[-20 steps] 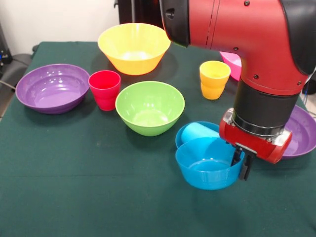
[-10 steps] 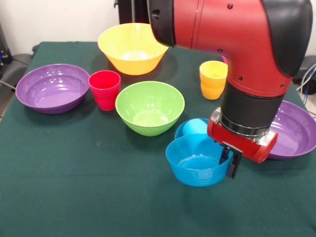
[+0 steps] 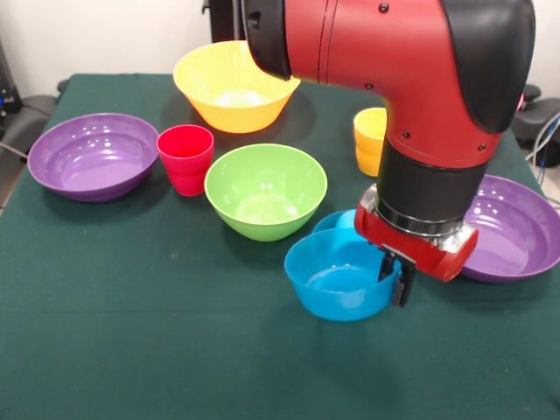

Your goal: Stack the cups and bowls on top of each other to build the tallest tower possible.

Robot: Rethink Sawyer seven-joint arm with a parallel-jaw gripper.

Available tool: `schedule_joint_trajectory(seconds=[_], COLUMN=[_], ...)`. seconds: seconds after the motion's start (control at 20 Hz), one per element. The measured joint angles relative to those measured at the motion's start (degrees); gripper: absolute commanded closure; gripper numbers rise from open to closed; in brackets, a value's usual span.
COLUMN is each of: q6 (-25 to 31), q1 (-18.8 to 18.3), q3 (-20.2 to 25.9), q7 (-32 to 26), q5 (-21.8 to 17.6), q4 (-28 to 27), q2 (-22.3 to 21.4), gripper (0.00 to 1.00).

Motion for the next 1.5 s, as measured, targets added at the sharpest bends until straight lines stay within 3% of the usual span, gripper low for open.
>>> schedule_joint_trajectory(seconds=[1.0,1.5], q6=[5.9,7.2], q1=[-0.1,0.8], q3=[0.9,0.8], q7=[0.0,0.0], q5=[3.6,3.8], q4=[0.3,7.4], q2=[-1.4,-3.7], gripper=[1.0,1.0])
